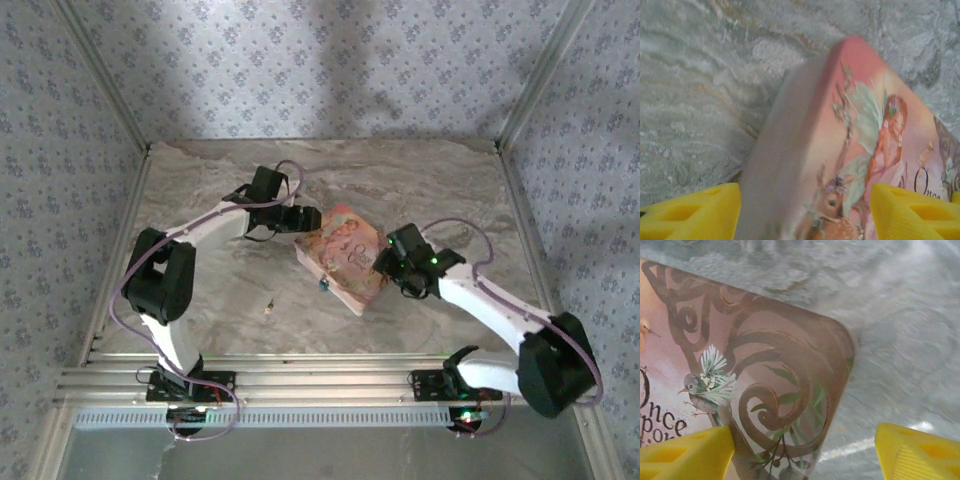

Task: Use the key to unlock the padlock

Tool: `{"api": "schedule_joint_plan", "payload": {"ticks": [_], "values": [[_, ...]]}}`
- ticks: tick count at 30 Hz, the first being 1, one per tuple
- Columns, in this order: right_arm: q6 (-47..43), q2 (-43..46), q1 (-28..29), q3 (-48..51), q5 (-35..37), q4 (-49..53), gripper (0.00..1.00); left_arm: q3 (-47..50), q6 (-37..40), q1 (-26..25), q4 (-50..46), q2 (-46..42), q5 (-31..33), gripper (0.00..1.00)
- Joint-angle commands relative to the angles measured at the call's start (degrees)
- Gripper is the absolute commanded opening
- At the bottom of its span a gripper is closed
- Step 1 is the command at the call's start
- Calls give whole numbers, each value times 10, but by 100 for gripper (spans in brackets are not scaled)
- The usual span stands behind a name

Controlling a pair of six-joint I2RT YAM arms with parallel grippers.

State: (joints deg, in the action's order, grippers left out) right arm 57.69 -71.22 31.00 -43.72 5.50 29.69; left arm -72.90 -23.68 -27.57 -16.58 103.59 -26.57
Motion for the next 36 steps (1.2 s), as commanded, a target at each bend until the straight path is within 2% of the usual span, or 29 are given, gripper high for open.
{"api": "schedule_joint_plan", "payload": {"ticks": [1,6,11,13,18,23,27,30,34,36], "values": [[-68,-78,-2,-41,-31,19,72,8,-10,-3,-26,-1,-8,67],[-153,-204,-4,-161,-48,13,74,70,-29,-1,-7,-43,32,66],[-212,-326,-4,-314,-65,60,79,118,-41,20,-17,-92,71,69],[-236,-333,-3,-340,-66,56,81,143,-56,44,-7,-126,70,69],[-230,-300,-9,-339,-91,59,85,183,-65,89,-9,-196,71,70],[-222,-252,-11,-286,-98,60,88,199,-70,96,-15,-209,28,68],[-182,-233,-12,-214,-119,18,83,225,-100,96,26,-195,-12,63],[-163,-246,-11,-201,-136,-7,74,232,-109,96,49,-175,-19,60],[-179,-286,-10,-239,-149,-18,54,210,-107,95,59,-136,-31,56],[-199,-315,-15,-282,-151,-1,50,193,-104,95,64,-112,-32,55]]}}
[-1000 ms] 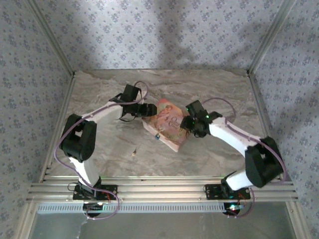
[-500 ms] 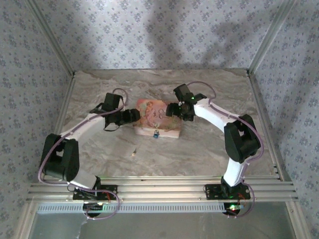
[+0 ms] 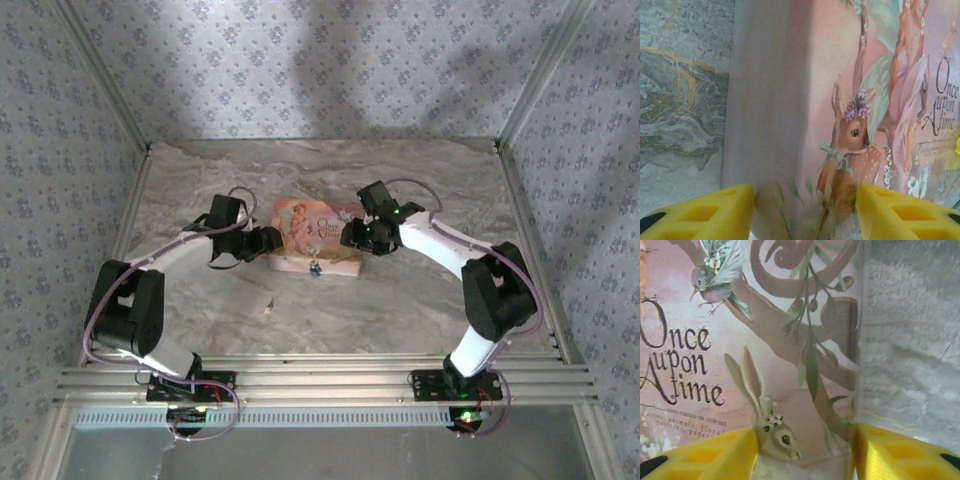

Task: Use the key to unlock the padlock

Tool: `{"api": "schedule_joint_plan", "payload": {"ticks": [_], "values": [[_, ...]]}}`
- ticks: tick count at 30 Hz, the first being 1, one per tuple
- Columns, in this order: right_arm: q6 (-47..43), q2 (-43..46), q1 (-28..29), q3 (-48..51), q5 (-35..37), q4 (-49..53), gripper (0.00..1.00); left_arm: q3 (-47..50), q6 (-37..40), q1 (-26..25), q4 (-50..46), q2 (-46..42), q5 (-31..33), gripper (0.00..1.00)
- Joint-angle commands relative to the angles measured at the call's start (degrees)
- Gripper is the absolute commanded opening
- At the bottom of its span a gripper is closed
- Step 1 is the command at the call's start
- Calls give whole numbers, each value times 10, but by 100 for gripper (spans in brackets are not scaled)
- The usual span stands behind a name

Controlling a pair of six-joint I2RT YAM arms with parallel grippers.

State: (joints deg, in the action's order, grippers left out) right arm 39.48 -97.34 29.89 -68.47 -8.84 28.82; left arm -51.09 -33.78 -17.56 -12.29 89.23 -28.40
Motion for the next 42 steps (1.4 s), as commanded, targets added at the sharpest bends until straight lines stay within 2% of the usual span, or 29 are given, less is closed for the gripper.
{"api": "schedule_joint_plan", "payload": {"ticks": [1,5,11,15,17,20,26,29,32,35,38,42], "values": [[-26,-74,-10,-53,-8,13,50,-35,-2,-5,24,46,-9,55],[-31,-157,-32,-121,-25,-6,51,-88,2,-2,39,119,10,54],[-79,-272,-35,-283,-44,50,53,-193,25,14,8,192,58,57],[-92,-295,-37,-348,-45,93,65,-258,69,29,-72,210,71,62],[-96,-290,-51,-370,-49,112,71,-273,93,35,-98,197,82,65],[-94,-264,-82,-387,-93,126,79,-289,124,53,-136,167,96,68],[-99,-183,-107,-393,-97,160,85,-296,185,83,-208,81,141,74],[-113,-136,-98,-353,-74,161,85,-261,196,85,-233,26,153,74],[-120,-84,-76,-279,-49,156,85,-206,173,80,-262,-22,131,69],[-112,-34,-56,-194,-31,148,85,-139,149,39,-305,-76,157,65],[-77,14,-39,-111,-28,108,85,-74,108,-34,-315,-127,207,62],[-44,39,-26,-43,-25,67,84,-4,36,-131,-308,-157,240,52]]}}
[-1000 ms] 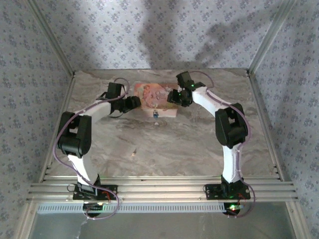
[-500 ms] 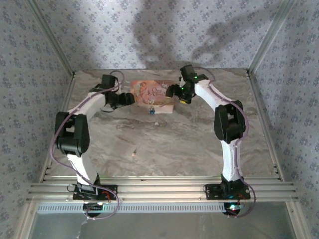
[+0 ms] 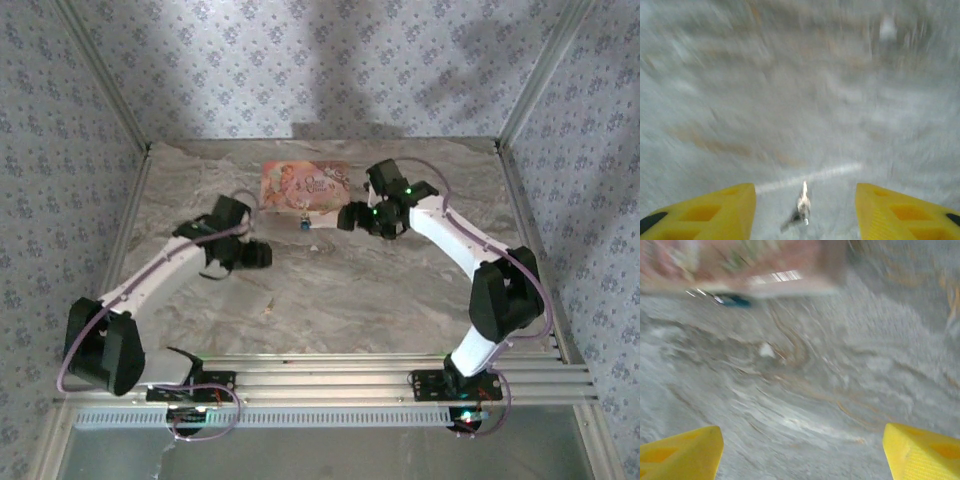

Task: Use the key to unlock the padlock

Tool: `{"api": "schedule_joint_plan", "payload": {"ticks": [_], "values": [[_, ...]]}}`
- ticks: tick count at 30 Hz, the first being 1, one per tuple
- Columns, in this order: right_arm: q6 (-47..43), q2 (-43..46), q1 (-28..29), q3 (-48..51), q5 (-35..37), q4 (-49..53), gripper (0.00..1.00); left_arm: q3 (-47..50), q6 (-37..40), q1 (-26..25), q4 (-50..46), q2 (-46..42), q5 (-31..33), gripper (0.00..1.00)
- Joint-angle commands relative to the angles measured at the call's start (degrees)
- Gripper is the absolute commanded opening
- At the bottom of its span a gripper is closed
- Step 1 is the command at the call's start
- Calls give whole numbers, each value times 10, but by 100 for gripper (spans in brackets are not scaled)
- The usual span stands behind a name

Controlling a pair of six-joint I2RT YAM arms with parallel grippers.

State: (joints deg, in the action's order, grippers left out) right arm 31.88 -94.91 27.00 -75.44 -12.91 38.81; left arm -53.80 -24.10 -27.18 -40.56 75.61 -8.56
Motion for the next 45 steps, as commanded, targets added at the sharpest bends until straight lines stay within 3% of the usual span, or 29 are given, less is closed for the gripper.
{"api": "schedule_joint_plan", "payload": {"ticks": [1,8,13,25,27,31,33,41,45], "values": [[34,12,5,29,16,-34,84,34,-72,-57,-25,-20,50,50],[37,-11,28,-3,24,-8,84,76,-93,-138,-19,-5,72,45],[34,-10,42,1,37,-8,84,92,-96,-144,14,0,52,42],[63,-21,63,34,38,-24,84,107,-67,-144,88,87,75,35],[65,-21,64,41,39,-28,84,114,-65,-145,98,96,74,31],[69,-19,67,46,34,-32,84,110,-49,-145,88,103,73,11],[74,-12,70,55,23,-41,81,103,-39,-145,76,95,74,1],[137,55,43,132,-58,-207,64,-4,67,-136,63,61,47,0],[144,80,16,155,-78,-273,58,-81,97,-109,102,102,-51,0]]}}
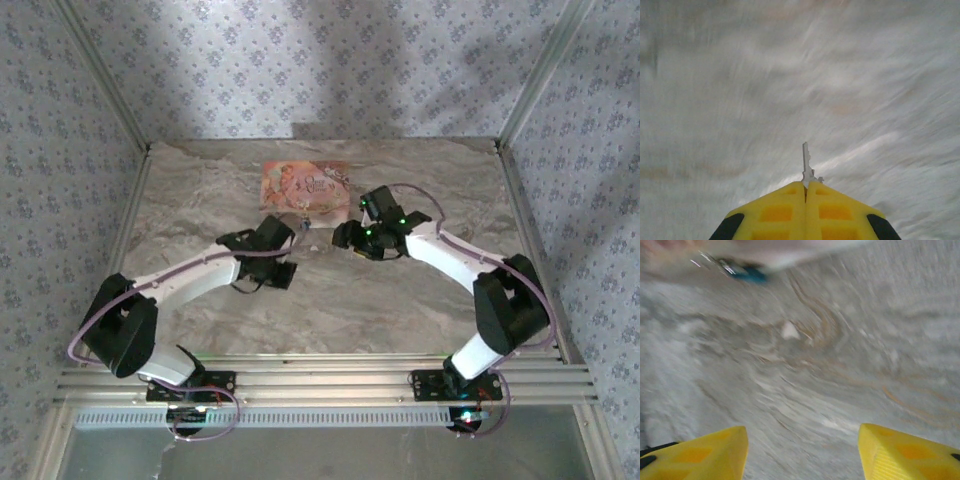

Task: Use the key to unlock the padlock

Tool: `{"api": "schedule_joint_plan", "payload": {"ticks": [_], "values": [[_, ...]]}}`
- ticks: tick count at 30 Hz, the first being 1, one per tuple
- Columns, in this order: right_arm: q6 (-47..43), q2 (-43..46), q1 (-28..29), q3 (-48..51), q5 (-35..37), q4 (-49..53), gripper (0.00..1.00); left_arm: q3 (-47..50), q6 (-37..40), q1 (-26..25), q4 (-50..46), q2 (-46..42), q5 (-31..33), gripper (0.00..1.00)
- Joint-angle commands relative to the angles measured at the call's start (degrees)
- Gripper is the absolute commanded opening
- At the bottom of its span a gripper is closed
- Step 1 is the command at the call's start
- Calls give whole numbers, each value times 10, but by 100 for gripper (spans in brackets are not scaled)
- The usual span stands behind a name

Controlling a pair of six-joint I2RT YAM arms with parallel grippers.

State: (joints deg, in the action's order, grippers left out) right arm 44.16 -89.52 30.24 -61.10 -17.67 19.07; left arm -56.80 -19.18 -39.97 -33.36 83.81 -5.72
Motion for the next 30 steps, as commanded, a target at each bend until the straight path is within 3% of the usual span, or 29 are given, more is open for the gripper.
{"api": "schedule_joint_plan", "payload": {"ticks": [1,4,9,14,20,30], "values": [[29,28,-25,15,-40,-84,57,-68,52,25,40,31,-110,0],[59,57,-41,33,-74,-134,56,-124,73,41,49,62,-194,0],[72,138,-29,89,-55,-196,54,-173,77,66,77,82,-293,0],[68,194,-12,164,-24,-273,37,-184,25,87,124,87,-357,0],[130,220,-19,236,1,-380,36,-191,28,88,127,89,-398,0],[179,166,-15,207,-40,-420,44,-163,36,88,146,69,-395,0]]}}
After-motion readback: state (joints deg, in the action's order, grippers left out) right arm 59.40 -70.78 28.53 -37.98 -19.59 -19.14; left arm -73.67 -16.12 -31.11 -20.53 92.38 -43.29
